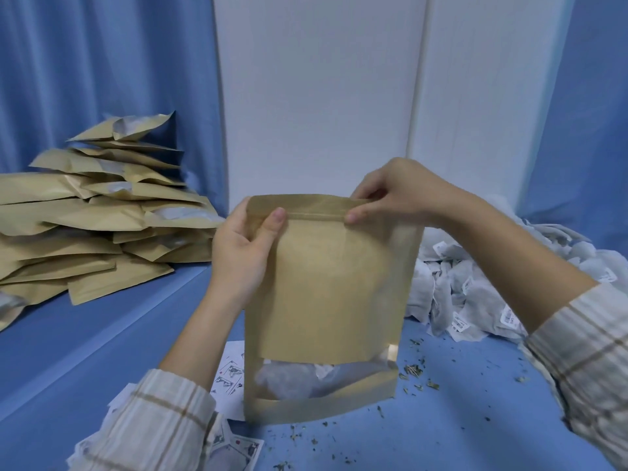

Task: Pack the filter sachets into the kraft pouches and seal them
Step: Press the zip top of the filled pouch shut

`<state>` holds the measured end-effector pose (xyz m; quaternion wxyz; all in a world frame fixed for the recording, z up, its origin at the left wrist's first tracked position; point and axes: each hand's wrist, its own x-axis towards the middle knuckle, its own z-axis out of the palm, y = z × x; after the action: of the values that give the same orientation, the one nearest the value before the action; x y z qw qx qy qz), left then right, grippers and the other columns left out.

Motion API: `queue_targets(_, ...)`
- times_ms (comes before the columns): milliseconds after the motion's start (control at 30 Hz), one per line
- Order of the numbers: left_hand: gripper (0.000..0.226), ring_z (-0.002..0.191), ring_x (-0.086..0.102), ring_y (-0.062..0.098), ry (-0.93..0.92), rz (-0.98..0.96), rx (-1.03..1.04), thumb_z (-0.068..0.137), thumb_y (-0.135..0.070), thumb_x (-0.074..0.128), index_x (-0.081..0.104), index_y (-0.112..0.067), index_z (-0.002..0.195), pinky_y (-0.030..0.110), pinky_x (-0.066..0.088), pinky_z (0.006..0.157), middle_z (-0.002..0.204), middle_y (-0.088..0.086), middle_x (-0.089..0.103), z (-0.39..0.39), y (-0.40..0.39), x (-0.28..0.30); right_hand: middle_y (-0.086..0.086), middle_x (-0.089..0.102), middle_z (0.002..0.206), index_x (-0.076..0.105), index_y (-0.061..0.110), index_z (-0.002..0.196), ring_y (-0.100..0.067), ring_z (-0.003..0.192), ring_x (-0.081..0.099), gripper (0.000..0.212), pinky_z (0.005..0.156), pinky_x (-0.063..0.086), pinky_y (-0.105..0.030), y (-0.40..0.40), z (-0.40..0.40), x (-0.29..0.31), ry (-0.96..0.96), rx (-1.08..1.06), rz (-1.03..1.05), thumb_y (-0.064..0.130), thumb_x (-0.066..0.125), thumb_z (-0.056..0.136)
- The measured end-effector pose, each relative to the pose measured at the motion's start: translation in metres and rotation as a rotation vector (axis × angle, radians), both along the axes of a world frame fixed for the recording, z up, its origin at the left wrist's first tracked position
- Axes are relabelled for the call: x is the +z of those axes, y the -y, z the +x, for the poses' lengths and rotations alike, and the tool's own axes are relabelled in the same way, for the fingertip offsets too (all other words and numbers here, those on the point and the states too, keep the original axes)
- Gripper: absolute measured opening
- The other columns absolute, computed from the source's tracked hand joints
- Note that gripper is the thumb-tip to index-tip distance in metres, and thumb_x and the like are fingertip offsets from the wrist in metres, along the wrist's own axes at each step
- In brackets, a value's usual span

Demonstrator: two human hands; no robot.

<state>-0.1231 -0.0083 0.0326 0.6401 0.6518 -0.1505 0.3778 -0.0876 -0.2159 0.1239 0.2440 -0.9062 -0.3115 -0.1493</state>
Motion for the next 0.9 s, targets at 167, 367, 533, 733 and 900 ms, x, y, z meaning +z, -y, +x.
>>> queue_targets(167,0.005,0.082,0.060,0.001,0.051,0.021,-0.014,0.091,-0.020,0.059,0.059,-0.025,0.090,0.017,0.047,0.080,0.087,-0.013,0.066,-0.003,0.002,0.000,-0.007,0.067,0.076,0.073,0.013,0.082,-0.013,0.069,0.054,0.017,0.060,0.038,-0.019,-0.007,0.001,-0.002,0.157,-0.017,-0.059,0.030,0.074,0.077)
queue_targets(367,0.008,0.083,0.061,0.001,0.067,0.043,-0.016,0.092,-0.022,0.059,0.059,-0.029,0.090,0.016,0.046,0.077,0.087,-0.014,0.067,0.000,0.008,-0.001,0.015,0.058,0.059,0.073,0.018,0.082,0.005,0.060,0.052,0.018,0.055,0.036,-0.006,-0.021,0.001,-0.007,0.156,0.049,-0.010,0.035,0.075,0.075)
queue_targets(533,0.006,0.084,0.062,-0.001,0.048,0.032,-0.002,0.092,-0.027,0.059,0.058,-0.033,0.089,0.017,0.048,0.078,0.084,-0.023,0.068,0.002,0.009,-0.006,0.013,0.055,0.062,0.070,0.016,0.089,0.000,0.059,0.048,0.021,0.055,0.034,-0.011,-0.033,0.000,-0.011,0.214,0.063,-0.123,0.036,0.067,0.083)
queue_targets(733,0.006,0.082,0.062,-0.002,0.075,-0.006,0.008,0.092,-0.022,0.060,0.059,-0.028,0.091,0.015,0.045,0.074,0.083,-0.019,0.068,0.002,0.005,-0.005,0.010,0.050,0.047,0.057,0.025,0.057,-0.004,0.053,0.045,0.034,0.050,0.031,-0.016,-0.032,0.001,-0.009,0.254,0.048,-0.073,0.052,0.070,0.073)
queue_targets(900,0.007,0.080,0.063,-0.002,0.072,-0.057,-0.014,0.091,-0.016,0.062,0.061,-0.024,0.091,0.012,0.046,0.073,0.088,-0.012,0.068,0.005,-0.002,-0.002,0.001,0.024,0.040,0.023,0.017,0.047,-0.013,0.045,0.030,0.066,0.062,0.038,-0.034,-0.009,0.011,-0.021,0.397,-0.208,-0.069,0.070,0.057,0.066)
